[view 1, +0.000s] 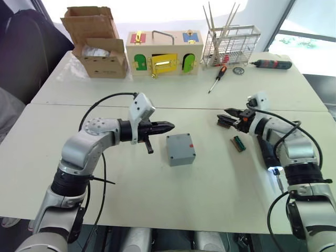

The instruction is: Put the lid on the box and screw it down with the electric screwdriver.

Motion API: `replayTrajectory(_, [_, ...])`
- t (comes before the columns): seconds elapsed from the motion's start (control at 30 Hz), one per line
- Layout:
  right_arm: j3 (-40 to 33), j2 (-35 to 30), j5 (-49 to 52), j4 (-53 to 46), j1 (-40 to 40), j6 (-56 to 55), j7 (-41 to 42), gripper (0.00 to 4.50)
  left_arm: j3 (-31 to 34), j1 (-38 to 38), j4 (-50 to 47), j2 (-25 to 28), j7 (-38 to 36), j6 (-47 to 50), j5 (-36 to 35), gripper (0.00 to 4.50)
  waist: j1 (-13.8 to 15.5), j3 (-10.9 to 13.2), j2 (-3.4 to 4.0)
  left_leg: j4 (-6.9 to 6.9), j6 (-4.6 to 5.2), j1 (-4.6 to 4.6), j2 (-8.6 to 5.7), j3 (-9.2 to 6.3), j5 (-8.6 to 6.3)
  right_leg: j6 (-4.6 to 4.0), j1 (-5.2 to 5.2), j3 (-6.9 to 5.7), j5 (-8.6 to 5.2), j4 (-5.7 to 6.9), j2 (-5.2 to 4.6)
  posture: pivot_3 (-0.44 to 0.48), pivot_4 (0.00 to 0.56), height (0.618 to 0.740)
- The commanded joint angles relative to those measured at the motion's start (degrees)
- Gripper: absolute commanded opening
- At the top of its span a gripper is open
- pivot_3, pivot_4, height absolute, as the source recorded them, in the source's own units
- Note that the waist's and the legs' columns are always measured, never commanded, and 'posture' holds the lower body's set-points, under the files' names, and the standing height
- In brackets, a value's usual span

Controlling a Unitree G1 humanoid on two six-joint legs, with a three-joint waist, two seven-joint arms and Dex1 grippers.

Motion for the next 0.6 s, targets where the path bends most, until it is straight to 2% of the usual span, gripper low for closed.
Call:
replayTrajectory(0.03, [-1.53,0.88,-0.29,1.38,-1.24,-1.46,-0.32,2.17,-0.29,0.31,-2.23,0.5,0.56,-0.57,-0.17,0.0,0.08,0.0,0.0,0.01,0.0,0.0,-0.01,0.0,0.0,0.0,0.01,0.01,0.0,0.0,0.0,0.0,0.15,0.735])
replayTrajectory(0.5, [-2.37,2.89,-0.57,4.65,-1.67,-2.61,-1.9,2.17,-2.01,1.2,-0.75,1.21,0.78,-2.71,1.46,0.0,0.02,0.0,0.0,0.02,0.0,0.0,-0.01,-0.01,0.0,0.0,0.02,0.01,0.0,-0.01,0.0,0.0,0.15,0.735])
replayTrajectory(0.6, [-2.87,3.38,-0.32,5.02,-2.02,-2.74,-2.56,1.41,-2.17,1.35,-0.61,1.23,0.78,-2.91,1.73,0.0,0.0,0.0,0.0,0.02,0.0,0.0,-0.01,-0.01,0.0,0.0,0.02,0.01,0.0,-0.01,0.0,0.0,0.15,0.735])
